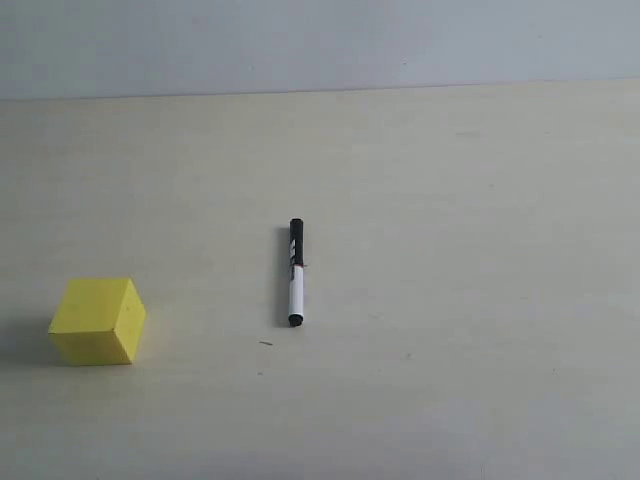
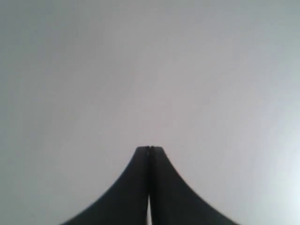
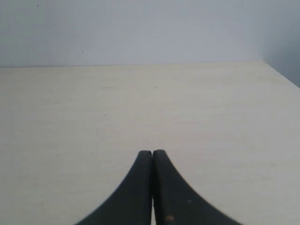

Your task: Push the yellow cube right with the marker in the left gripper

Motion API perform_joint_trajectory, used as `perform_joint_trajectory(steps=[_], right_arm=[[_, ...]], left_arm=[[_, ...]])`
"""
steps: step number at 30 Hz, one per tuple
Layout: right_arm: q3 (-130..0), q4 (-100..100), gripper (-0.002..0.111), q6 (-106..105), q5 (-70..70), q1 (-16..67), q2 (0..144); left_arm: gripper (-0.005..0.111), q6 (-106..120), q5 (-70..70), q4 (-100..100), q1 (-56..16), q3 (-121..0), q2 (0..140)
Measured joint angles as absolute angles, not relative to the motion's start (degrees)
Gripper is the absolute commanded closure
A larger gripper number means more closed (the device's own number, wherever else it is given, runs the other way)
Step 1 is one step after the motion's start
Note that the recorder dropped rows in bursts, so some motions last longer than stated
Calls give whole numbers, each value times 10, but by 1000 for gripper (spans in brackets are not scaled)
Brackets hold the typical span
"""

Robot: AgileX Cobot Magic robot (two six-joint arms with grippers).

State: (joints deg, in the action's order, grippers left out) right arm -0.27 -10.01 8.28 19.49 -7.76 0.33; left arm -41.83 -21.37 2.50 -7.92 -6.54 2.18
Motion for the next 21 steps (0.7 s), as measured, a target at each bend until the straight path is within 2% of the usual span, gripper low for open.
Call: perform_joint_trajectory(steps=[4, 7, 9, 12, 15, 16, 21], right_arm=[[-3, -100, 108, 83, 195, -78, 3], [-3, -100, 108, 83, 195, -78, 3], [-3, -100, 108, 83, 195, -78, 3], [-3, -100, 108, 83, 195, -78, 3], [-3, -100, 108, 83, 195, -78, 3], [-3, -100, 108, 83, 195, -78, 3], [-3, -100, 108, 83, 195, -78, 3]], left_arm=[[107, -446, -92, 87, -79, -226, 129], [107, -430, 117, 151, -79, -386, 312], [107, -346, 253, 115, -79, -457, 433], [107, -190, 374, -6, -87, -513, 564], [107, -102, 471, -72, -157, -567, 695], [107, -105, 494, -66, -201, -588, 747], [107, -233, 576, 60, -365, -694, 913]])
